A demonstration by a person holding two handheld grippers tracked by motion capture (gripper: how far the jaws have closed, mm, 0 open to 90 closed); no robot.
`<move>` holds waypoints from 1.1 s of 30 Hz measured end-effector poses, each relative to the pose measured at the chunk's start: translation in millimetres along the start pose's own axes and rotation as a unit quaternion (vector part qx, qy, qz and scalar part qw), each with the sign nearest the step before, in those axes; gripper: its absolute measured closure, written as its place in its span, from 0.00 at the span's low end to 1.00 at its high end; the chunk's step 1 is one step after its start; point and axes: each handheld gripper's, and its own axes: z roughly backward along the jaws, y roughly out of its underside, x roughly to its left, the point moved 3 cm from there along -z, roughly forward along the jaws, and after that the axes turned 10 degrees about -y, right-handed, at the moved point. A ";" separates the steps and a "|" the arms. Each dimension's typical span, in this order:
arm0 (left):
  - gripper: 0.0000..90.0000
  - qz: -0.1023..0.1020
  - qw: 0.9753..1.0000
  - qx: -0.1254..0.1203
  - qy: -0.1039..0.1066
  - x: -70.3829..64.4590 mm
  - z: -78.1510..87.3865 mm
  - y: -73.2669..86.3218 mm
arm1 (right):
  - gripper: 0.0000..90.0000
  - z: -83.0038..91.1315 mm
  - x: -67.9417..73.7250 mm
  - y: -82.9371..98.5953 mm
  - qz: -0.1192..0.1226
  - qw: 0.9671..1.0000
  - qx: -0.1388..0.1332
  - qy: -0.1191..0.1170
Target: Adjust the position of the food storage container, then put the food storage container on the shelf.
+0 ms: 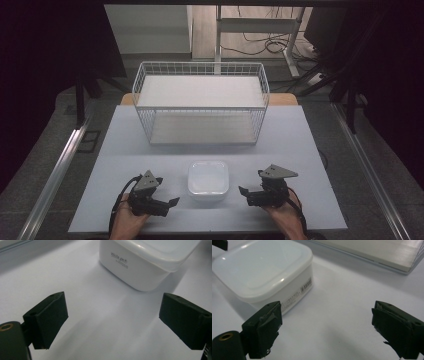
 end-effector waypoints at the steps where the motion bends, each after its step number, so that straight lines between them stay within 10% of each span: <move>1: 0.09 0.000 1.000 0.001 -0.003 0.7 -0.5 0.5 | 0.09 -0.7 -0.2 0.9 0.000 1.000 0.004 0.001; 16: 0.08 0.051 0.998 -0.021 0.027 13.4 -3.9 -0.7 | 0.04 -5.0 -3.4 2.2 0.019 1.000 0.016 -0.001; 33: 0.03 0.053 0.998 -0.017 0.040 10.7 -4.5 -27.7 | 0.04 -13.4 6.6 -21.9 0.024 0.999 0.006 -0.028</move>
